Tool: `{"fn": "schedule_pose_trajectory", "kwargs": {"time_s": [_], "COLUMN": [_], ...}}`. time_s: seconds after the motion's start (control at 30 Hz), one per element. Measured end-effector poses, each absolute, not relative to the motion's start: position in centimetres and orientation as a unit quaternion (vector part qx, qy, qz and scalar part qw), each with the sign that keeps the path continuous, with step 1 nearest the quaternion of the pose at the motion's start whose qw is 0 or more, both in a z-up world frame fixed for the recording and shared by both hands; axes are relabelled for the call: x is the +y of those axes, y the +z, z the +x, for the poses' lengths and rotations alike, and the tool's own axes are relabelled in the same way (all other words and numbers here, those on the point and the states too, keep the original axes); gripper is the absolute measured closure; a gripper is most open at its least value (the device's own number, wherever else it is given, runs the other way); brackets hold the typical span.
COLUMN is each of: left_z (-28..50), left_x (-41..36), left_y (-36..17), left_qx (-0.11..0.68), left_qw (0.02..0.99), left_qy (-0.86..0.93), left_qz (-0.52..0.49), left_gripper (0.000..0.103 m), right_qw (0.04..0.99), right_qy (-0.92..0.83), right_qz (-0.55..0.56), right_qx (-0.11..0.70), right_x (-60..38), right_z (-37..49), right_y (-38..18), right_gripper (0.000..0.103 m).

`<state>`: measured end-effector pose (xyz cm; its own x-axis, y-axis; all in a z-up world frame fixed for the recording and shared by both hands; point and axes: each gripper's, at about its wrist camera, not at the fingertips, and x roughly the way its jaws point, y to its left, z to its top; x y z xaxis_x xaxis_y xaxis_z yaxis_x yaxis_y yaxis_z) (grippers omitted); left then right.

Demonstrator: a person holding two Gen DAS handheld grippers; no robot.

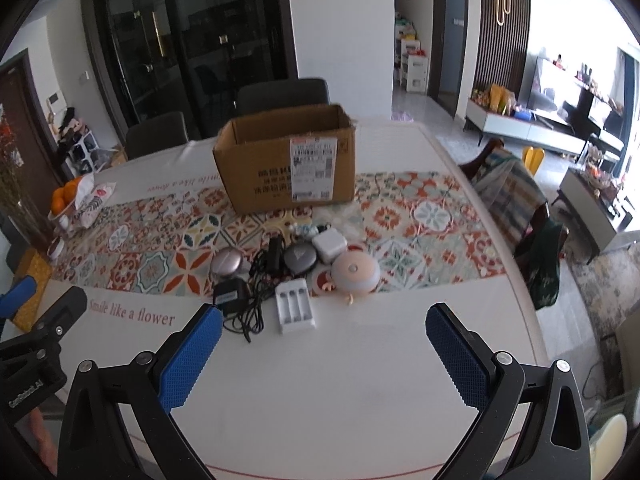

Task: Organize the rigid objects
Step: 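Move the right gripper down onto the peach round lamp and close it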

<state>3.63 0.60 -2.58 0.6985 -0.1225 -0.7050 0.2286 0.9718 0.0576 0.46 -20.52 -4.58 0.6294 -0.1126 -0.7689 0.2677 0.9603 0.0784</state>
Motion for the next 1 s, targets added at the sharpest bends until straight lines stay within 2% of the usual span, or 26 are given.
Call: {"fn": "schedule_pose_trajectory", "kwargs": {"time_s": [0.5,1.0], "left_z": [6.8,12.5], "left_x": [-5.4,-7.1], "left_y": [-6.4,-10.8], "left_qx": [0.440,0.497], "left_qw": [0.895,0.865], "left_qy": [-0.050,-0.033], "left_qz": [0.061,0.063], "left_gripper": [0.000,0.000], "right_qw": [0.875,0.831], "right_qy": [-0.041,-0.013], "right_qz": [0.080,0.086], "right_qx": [0.477,0.549], "right_x": [-26.1,-27.4], "right_z": [5.7,12.4], "right_y": [-7.9,-13.6], "right_gripper": [0.002,0.005]}}
